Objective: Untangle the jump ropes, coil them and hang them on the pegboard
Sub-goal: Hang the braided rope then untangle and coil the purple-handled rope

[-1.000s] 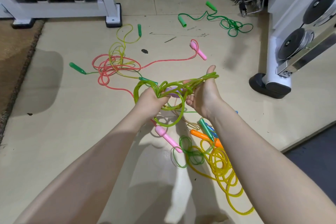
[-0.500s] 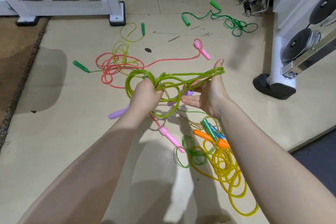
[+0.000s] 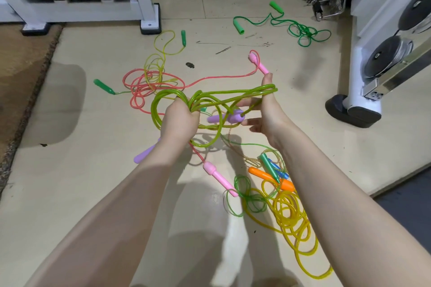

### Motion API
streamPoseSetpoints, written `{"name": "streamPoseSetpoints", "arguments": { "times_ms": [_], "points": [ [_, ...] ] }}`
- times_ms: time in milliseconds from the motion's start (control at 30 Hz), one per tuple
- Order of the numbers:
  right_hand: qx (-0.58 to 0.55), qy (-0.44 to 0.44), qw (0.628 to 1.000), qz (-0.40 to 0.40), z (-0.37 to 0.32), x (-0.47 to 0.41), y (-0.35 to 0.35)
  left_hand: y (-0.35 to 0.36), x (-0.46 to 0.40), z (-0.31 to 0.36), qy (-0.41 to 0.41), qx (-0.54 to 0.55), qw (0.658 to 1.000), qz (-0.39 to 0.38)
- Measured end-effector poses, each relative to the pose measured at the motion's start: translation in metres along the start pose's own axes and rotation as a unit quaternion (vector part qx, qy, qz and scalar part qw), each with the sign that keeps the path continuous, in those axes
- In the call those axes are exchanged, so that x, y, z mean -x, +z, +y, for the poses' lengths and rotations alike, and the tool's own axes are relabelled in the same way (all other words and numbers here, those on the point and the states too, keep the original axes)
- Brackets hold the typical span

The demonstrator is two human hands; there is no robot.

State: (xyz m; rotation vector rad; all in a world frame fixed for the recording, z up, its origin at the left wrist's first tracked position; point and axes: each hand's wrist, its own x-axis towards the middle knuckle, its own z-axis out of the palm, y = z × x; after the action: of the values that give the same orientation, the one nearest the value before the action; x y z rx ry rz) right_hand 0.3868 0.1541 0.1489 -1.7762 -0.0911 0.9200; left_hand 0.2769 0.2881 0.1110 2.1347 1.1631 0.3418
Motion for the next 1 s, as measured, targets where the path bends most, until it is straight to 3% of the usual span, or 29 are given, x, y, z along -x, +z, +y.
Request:
{"name": "streamPoseSetpoints", "arguments": {
  "times_ms": [67,200,367,600,800,933,1000],
  "points": [
    [-0.018,0.006,1.000,0.020,0.003,-0.004,-0.001,-0.001,0.001,0.001,0.007,-0.031,0.999,0.003],
    [-0.129,0.082,0.988,-0.024,0.007,-0.003,-0.001,-0.004,0.004,0.011,0.014,-0.072,0.997,-0.001],
    [-0.232,0.100,0.964,-0.079,0.010,-0.003,0.000,0.006,0.004,0.004,0.012,-0.032,0.999,-0.035],
    [-0.155,0.053,0.982,-0.089,0.015,-0.001,0.002,0.016,0.006,-0.011,-0.050,0.157,0.984,-0.072],
    [-0.111,-0.013,0.988,-0.107,0.008,0.001,-0.026,-0.003,-0.009,-0.048,-0.146,0.093,0.984,0.029],
    [0.064,-0.094,0.993,0.039,0.001,-0.005,-0.036,-0.010,-0.005,-0.056,-0.204,0.167,0.964,-0.020],
    [0.151,-0.120,0.975,0.106,0.005,-0.011,-0.037,-0.013,0.001,-0.048,-0.235,0.294,0.921,-0.104]
  ]
}}
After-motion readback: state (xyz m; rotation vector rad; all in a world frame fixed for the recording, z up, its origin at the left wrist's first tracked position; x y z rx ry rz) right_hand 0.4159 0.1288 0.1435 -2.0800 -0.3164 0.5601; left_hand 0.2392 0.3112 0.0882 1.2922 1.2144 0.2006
